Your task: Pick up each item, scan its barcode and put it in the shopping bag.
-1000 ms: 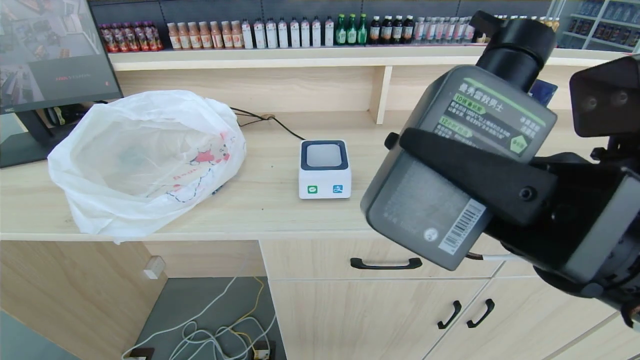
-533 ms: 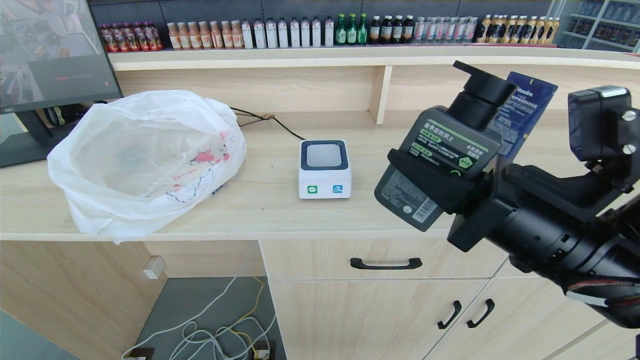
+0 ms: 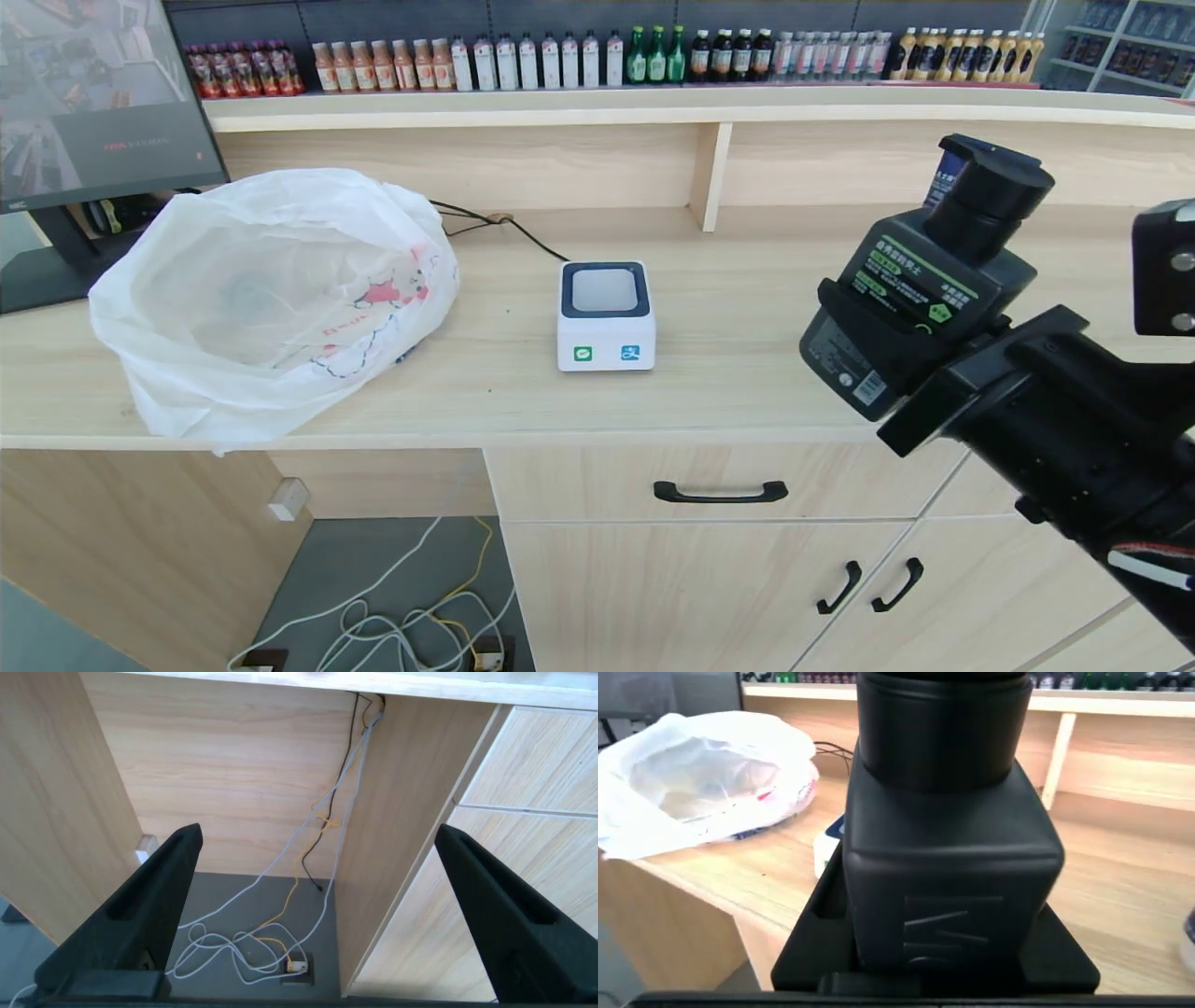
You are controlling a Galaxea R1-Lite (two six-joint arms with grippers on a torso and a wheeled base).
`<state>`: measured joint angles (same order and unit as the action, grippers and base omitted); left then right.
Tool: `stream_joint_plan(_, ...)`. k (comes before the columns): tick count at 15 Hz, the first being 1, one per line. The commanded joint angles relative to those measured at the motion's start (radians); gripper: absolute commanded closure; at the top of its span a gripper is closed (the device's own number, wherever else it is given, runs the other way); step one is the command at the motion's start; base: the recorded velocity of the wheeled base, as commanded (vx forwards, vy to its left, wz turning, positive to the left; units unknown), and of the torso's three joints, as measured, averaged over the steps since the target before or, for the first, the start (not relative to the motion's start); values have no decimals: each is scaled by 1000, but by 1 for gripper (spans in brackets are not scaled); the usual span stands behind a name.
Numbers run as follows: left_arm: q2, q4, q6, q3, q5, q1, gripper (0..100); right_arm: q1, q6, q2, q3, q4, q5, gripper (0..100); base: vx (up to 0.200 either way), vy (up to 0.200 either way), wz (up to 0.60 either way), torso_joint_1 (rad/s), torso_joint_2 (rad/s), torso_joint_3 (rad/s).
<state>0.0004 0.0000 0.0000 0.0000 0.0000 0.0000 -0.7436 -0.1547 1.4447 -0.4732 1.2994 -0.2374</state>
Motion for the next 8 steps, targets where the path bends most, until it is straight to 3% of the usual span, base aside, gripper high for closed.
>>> stream_joint_plan(1,0,0,2,0,0,0,0,21,-3,-10,4,5,-5,100,0,0,0,0,0,0)
stream_joint_plan(3,0,0,5,0,0,-2,0,40,-20,-4,5,12,-10,100,0,0,0,0,0,0)
stream_joint_plan(5,0,2,34,0,0,-2,0,59,-40,37,-15,28,-11,100,0,0,0,0,0,0)
stream_joint_plan(8,0,2,29,0,0,-2,0,104,-46,59,8,140,-23,100,0,0,0,0,0,0)
